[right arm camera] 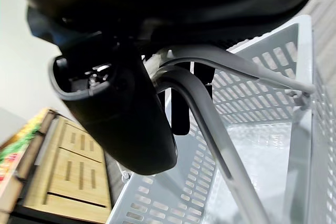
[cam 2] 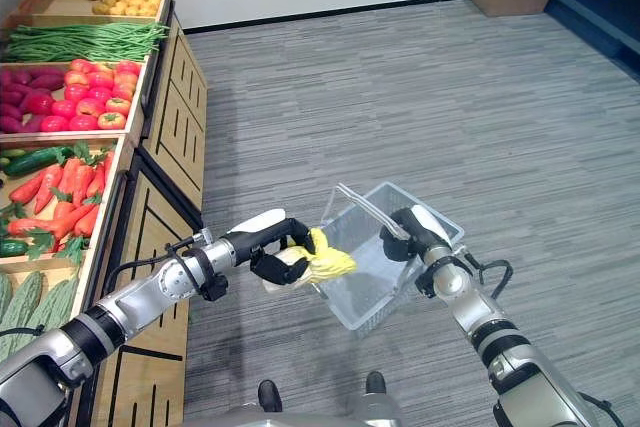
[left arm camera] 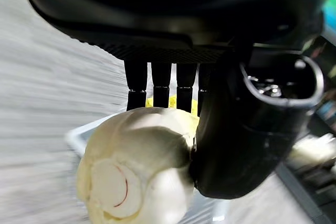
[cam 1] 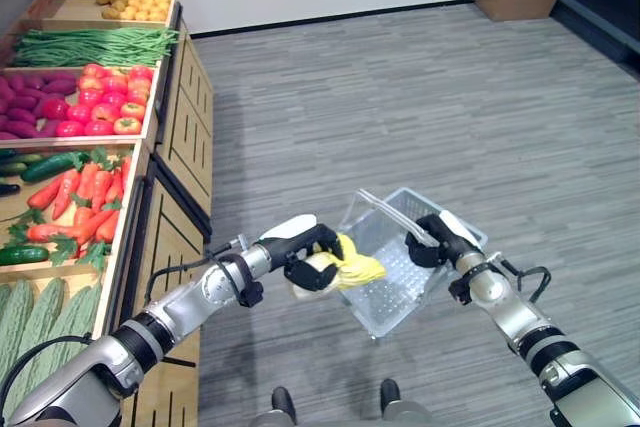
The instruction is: Get the vegetables into the basket
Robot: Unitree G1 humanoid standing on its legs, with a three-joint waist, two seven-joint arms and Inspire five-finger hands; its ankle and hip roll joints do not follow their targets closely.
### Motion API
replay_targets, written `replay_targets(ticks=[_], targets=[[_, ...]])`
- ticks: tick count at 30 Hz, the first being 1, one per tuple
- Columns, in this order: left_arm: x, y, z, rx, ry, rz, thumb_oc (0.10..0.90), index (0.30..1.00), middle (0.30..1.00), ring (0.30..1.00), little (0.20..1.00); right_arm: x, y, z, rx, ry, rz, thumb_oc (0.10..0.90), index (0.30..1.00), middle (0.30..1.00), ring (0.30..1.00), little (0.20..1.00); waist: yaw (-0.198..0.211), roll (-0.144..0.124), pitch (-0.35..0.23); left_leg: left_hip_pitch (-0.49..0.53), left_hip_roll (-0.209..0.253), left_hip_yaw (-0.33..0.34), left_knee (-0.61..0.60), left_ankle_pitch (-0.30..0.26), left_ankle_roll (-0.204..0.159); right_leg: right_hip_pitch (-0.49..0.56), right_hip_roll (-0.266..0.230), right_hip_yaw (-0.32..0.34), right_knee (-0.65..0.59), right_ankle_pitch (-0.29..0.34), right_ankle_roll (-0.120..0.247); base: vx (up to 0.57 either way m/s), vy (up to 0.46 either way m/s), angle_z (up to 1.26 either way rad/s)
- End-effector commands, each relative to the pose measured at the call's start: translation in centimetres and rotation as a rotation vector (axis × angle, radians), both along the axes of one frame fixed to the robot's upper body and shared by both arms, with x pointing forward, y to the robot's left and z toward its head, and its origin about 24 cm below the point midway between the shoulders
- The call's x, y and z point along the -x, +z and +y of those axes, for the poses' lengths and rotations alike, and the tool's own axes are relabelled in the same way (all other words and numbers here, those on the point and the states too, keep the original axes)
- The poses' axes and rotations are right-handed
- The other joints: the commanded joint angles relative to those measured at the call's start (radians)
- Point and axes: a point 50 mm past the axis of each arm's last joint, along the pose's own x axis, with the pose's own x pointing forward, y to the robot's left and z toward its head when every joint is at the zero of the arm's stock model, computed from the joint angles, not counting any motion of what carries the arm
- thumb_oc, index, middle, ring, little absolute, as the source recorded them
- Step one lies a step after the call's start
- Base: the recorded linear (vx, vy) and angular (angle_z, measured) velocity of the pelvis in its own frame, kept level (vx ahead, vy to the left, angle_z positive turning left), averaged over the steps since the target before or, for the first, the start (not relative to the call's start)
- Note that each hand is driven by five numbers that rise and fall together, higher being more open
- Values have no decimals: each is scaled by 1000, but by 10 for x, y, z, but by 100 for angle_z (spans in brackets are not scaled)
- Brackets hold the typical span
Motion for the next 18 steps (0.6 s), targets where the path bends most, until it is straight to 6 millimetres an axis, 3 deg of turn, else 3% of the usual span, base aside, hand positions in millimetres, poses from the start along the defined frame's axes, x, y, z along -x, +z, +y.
replay_targets(ticks=[1,8,18], targets=[[-31,58,-33,-2,-159,-384,400,300,300,300,300,-35,92,28,-124,177,-397,400,300,300,300,300,20,-36,-63,61,10,-45,1,-86,-56,17,-13,-21,1,-72,54,0,0,0],[-37,42,-24,-60,-79,-446,400,300,300,300,300,-27,104,51,-189,297,-438,400,300,300,300,300,12,-38,-69,65,12,-36,1,-88,-58,18,-10,-15,1,-77,55,0,0,-1],[-36,50,-33,-7,-72,-520,400,300,300,300,300,-20,114,71,-244,392,-472,400,300,300,300,300,9,-41,-74,68,13,-35,1,-90,-59,23,-8,-17,1,-79,52,0,0,0]])
